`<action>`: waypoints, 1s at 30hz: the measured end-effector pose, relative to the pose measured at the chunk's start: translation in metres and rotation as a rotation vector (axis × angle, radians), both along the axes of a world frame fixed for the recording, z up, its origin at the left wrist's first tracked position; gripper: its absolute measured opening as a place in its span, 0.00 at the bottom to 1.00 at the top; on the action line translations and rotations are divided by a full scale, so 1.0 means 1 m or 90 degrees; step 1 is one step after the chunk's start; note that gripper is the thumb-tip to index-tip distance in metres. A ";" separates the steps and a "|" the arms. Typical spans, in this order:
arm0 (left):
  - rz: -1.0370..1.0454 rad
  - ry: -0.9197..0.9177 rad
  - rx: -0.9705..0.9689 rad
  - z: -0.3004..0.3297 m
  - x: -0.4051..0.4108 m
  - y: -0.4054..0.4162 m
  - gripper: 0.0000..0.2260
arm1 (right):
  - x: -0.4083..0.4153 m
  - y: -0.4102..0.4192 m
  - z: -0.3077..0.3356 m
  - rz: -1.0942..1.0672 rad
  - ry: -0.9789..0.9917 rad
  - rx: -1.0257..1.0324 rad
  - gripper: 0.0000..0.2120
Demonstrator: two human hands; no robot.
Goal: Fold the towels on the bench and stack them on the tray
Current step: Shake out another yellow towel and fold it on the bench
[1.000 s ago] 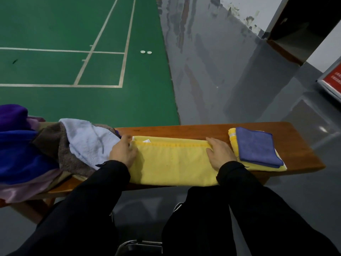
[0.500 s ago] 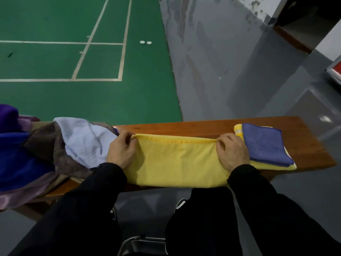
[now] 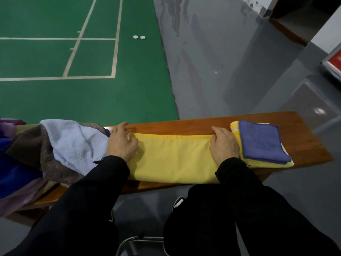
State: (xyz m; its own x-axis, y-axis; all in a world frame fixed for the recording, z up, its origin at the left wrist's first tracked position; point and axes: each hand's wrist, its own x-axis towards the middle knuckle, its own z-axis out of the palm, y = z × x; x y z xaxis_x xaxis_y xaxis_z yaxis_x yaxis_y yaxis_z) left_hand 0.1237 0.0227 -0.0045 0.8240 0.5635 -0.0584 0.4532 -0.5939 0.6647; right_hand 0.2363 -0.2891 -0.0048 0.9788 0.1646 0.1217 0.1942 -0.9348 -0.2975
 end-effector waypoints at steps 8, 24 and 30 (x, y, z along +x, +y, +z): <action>-0.393 -0.010 0.322 0.001 -0.033 -0.083 0.25 | -0.067 0.023 0.003 0.320 0.024 -0.025 0.26; -0.293 0.210 0.326 -0.032 -0.046 -0.081 0.37 | -0.055 -0.048 -0.029 0.164 0.160 -0.247 0.33; -0.104 0.188 0.351 -0.025 -0.062 -0.049 0.35 | -0.076 -0.021 -0.014 0.236 0.030 -0.201 0.31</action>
State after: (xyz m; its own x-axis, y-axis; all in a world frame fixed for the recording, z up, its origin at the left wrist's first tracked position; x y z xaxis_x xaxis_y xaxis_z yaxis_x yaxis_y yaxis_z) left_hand 0.0614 -0.0258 -0.0300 0.8951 0.4446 -0.0335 0.4456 -0.8892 0.1034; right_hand 0.1602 -0.3097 -0.0186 0.8506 0.5248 -0.0330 0.5241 -0.8512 -0.0271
